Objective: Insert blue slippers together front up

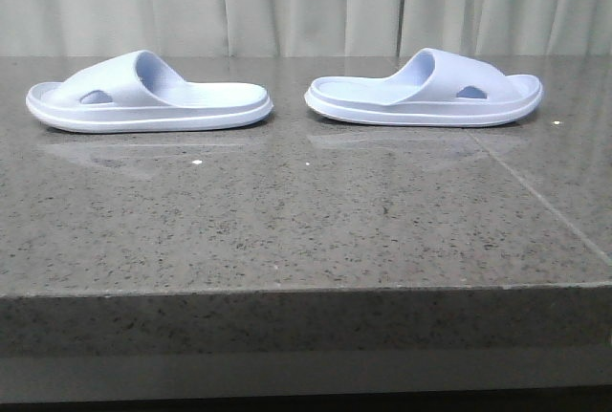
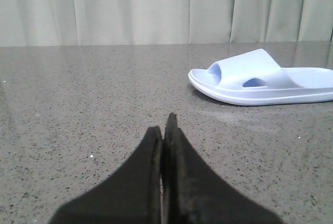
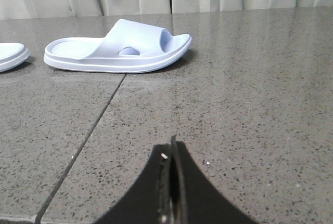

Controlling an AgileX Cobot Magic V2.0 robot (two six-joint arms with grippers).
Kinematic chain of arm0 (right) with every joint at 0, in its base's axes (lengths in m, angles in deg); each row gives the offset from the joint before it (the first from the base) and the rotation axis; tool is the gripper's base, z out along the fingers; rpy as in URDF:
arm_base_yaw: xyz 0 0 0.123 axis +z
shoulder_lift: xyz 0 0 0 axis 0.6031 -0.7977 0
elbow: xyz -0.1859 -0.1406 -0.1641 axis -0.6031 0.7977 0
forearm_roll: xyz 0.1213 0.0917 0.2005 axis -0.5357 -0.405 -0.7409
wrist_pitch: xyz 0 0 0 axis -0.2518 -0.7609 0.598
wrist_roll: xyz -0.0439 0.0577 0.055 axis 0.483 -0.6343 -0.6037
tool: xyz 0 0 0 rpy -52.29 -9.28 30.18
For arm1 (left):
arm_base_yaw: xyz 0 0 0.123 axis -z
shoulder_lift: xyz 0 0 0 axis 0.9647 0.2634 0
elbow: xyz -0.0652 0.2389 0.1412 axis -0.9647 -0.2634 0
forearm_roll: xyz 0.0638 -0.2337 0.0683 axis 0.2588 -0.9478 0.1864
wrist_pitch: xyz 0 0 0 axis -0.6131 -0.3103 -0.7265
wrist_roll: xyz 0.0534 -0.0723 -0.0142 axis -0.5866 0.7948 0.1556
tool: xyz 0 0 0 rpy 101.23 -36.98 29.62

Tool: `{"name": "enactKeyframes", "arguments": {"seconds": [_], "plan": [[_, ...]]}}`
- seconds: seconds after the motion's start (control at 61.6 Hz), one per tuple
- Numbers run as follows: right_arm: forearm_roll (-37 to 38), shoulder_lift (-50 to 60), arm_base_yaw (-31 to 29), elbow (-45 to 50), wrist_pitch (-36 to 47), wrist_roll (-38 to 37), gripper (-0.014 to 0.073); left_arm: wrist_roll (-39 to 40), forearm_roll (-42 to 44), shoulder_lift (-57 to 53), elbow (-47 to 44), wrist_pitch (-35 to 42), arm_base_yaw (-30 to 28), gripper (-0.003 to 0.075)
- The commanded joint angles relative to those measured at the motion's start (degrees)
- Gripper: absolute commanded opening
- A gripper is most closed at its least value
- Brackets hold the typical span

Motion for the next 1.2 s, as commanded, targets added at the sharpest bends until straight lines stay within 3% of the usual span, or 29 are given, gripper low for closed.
{"name": "enactKeyframes", "arguments": {"seconds": [0.0, 0.665, 0.86, 1.039, 1.185], "plan": [[0.26, 0.94, -0.11, -0.17, 4.66, 0.29, -0.0106, 0.57, -0.61, -0.91, -0.33, 4.43, -0.02, -0.002], [0.26, 0.94, -0.11, -1.41, 5.34, 0.34, -0.0107, 0.57, -3.65, -0.91, 0.54, 5.91, -0.02, -0.002], [0.26, 0.09, -0.11, -8.89, -3.18, 0.34, -0.0107, 0.57, -5.78, 2.0, 9.16, -1.14, -0.02, -0.002], [1.81, -6.3, -0.11, -18.38, -10.07, 0.34, -0.0107, 0.57, -5.78, 14.13, 19.29, -11.76, -0.02, -0.002], [3.35, -12.43, -0.11, -22.77, -11.57, 0.34, -0.0107, 0.57, -7.04, 22.34, 23.08, -10.51, -0.02, -0.002]]}}
